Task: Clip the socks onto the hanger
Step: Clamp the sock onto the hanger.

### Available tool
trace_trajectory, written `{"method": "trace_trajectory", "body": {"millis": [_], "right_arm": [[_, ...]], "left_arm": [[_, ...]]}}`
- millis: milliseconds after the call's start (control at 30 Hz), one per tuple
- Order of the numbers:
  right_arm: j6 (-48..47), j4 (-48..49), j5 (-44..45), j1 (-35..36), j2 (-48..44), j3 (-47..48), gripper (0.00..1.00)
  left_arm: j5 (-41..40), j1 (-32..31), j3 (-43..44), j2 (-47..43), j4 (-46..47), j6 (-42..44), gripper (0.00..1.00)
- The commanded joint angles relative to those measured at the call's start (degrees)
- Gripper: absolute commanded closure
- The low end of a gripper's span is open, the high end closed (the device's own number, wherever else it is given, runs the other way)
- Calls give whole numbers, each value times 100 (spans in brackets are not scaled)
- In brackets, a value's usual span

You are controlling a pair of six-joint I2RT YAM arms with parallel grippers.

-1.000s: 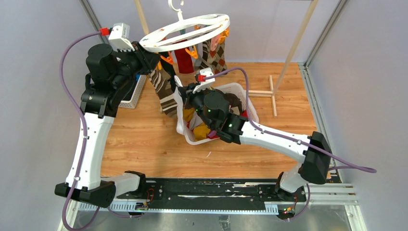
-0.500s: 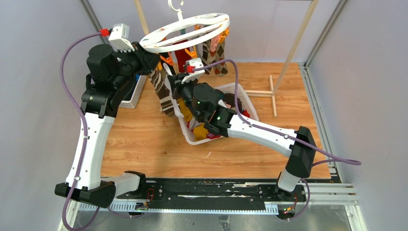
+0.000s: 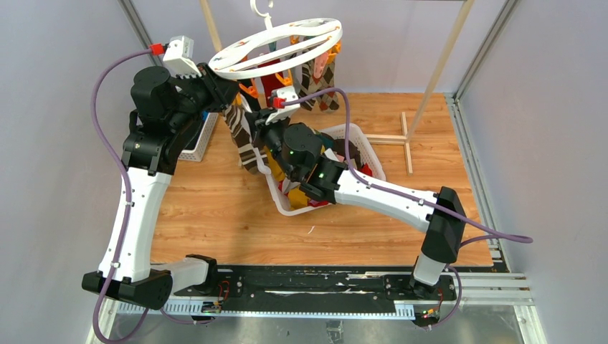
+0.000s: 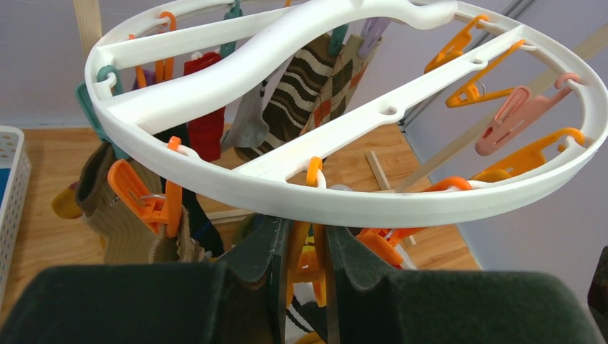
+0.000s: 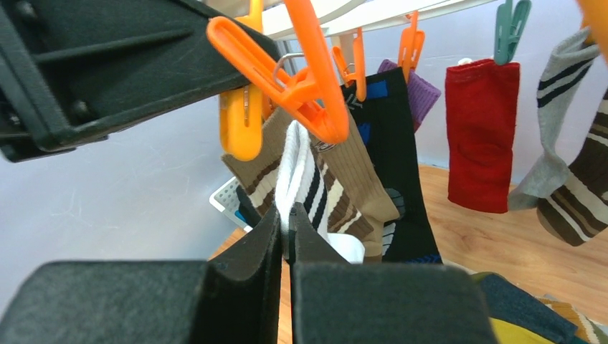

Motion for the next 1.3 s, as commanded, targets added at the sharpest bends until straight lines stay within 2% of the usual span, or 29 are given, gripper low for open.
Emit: {"method": "trace_trajectory", "body": {"millis": [0,1267], "right_arm": [[15,190,-81,177,29,247,100],[-79,449,-195,279,55,389,100]], "left_arm": [[-234,70,-107,-53,-258,28,99],[-276,70,-22,-51,-334,89,99]]}}
